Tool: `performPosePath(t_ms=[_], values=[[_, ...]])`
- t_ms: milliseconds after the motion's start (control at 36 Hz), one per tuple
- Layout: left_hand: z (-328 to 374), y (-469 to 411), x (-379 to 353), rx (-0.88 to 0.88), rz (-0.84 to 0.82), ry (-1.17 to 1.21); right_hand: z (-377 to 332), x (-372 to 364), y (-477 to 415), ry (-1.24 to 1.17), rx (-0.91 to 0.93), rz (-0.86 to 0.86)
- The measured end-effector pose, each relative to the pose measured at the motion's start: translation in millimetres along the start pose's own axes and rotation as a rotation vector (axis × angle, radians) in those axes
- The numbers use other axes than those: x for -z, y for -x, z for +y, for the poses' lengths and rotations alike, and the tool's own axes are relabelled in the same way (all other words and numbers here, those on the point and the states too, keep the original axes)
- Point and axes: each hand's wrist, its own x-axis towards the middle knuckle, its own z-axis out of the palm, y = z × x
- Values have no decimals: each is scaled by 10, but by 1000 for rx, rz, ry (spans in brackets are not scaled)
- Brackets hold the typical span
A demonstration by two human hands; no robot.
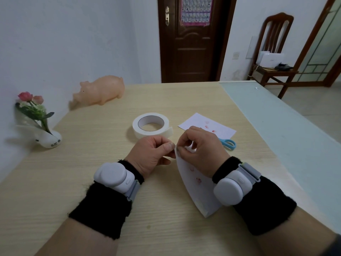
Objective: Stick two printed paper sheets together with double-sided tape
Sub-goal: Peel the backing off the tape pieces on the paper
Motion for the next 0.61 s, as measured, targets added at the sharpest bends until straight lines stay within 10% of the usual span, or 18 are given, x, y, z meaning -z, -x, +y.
performPosePath(t_ms=[611], values=[[13,0,-8,22,38,69,18,-13,2,11,84,46]])
